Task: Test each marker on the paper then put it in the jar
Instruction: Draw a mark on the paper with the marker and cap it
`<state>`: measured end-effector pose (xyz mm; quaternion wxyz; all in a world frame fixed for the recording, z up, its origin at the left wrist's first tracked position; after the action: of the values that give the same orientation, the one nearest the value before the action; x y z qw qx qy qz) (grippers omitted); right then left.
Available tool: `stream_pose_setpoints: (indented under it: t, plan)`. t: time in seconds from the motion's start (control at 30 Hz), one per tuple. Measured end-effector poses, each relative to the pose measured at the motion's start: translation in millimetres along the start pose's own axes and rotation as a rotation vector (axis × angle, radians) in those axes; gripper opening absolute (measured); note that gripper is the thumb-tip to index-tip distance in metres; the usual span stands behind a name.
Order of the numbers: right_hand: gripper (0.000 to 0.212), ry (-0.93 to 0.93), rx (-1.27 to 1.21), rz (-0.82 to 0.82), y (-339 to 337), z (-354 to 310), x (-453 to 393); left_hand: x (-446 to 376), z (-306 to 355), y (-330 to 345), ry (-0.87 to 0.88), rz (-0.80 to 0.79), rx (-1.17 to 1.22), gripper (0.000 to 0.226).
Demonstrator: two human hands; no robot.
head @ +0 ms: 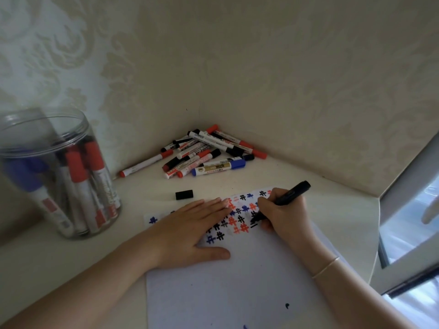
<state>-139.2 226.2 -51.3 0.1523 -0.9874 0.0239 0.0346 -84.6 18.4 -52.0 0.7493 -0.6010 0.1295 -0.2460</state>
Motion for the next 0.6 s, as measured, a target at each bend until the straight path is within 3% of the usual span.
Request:
stream_pose_setpoints:
  t: [0.13,0.3,0.37,0.5,0.6]
  plan:
    - [0.030,0.003,0.000,0.008,1,2,-2,0,-1,2,0.012,0.022,0.001,0.085]
    - [0.023,0.011,-0.001,0.019,0,0,-1,2,-1,2,0.021,0.074,0.030,0.084]
    - [0.033,0.007,-0.007,0.020,1,1,-2,4,-2,0,0.023,0.184,0.063,0.079]
    - [0.038,-0.008,-0.066,0.037,-3,2,-4,6,-12,-7,-0.088,0.615,0.039,0.053]
    - [0.028,0.008,-0.298,0.071,-10,-3,-3,6,-22,-11,-0.236,0.654,-0.032,0.050]
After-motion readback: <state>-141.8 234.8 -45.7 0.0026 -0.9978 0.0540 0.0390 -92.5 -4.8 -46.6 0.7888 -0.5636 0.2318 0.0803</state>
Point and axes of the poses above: each hand's wrist, its own x-axis away from the middle knuckle, its own y-axis out of the palm, z = x × y, the point moved 1 cm from there along -x, towards the middle knuckle, and after that the axes turned 1 degree about y, right-handed, at the moved point
